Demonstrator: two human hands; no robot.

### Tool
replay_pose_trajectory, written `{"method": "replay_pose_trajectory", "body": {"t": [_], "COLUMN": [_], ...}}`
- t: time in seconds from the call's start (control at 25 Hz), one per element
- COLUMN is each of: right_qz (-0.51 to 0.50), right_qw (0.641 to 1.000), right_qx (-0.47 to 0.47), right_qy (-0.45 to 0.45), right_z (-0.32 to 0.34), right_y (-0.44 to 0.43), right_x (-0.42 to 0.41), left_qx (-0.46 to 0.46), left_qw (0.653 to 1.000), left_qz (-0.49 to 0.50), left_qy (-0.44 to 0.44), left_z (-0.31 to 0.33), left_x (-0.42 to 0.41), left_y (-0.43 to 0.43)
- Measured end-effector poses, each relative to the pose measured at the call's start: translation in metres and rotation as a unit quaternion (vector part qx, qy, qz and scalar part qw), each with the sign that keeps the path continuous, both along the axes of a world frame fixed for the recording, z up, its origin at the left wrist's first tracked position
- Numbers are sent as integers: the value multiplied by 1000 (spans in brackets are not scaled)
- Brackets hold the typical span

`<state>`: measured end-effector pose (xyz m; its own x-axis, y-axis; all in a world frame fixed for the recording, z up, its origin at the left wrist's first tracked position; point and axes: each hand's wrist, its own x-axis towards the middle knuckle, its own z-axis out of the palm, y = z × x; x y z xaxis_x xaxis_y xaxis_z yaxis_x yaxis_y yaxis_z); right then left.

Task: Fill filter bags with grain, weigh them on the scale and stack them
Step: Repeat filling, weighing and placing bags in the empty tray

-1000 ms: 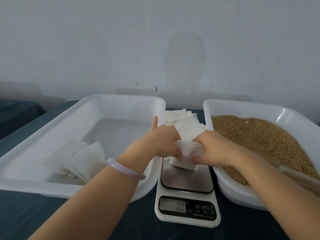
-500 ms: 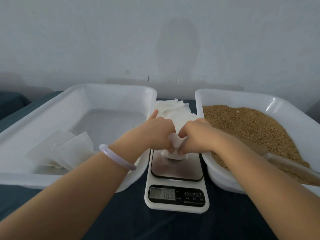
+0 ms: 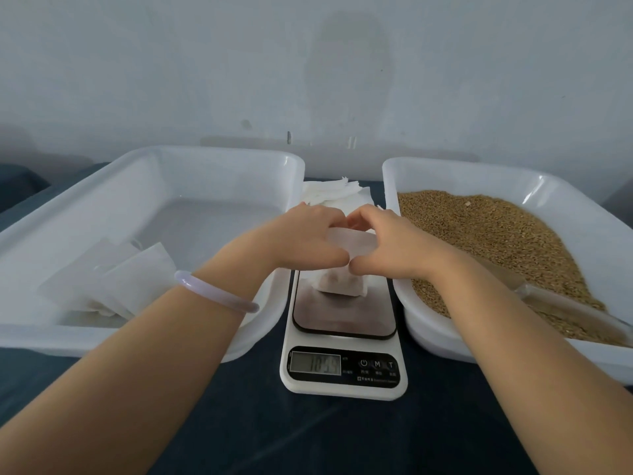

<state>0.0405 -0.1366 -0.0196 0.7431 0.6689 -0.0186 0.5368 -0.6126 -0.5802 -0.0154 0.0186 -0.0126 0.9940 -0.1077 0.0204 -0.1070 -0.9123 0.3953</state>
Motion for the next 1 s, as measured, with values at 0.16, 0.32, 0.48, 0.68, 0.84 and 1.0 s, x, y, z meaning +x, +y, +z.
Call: {"method": "replay_pose_trajectory", "body": {"t": [0.16, 0.32, 0.48, 0.68, 0.84, 1.0], "right_qz": [-5, -9, -10, -9, -7, -24], "right_qw": [1000, 1000, 1000, 1000, 1000, 999], "right_qx": [-4, -4, -3, 1, -1, 2], "right_qy": [-10, -15, -19, -14, -12, -46], "right_z": [-1, -1, -1, -1, -1, -4], "right_y": [0, 1, 1, 1, 2, 2], "right_x": [0, -1, -1, -3, -2, 0], "left_qx": [0, -6, -6, -10, -11, -32], "left_qw": [1000, 1000, 1000, 1000, 1000, 999], "left_qz": [0, 5, 5, 3, 5, 30], "left_qy": [11, 15, 16, 25, 24, -14], "left_z": [1, 2, 2, 2, 3, 0], "left_x": [-1, -3, -3, -4, -3, 1], "left_y": [-2, -2, -2, -2, -2, -1]}}
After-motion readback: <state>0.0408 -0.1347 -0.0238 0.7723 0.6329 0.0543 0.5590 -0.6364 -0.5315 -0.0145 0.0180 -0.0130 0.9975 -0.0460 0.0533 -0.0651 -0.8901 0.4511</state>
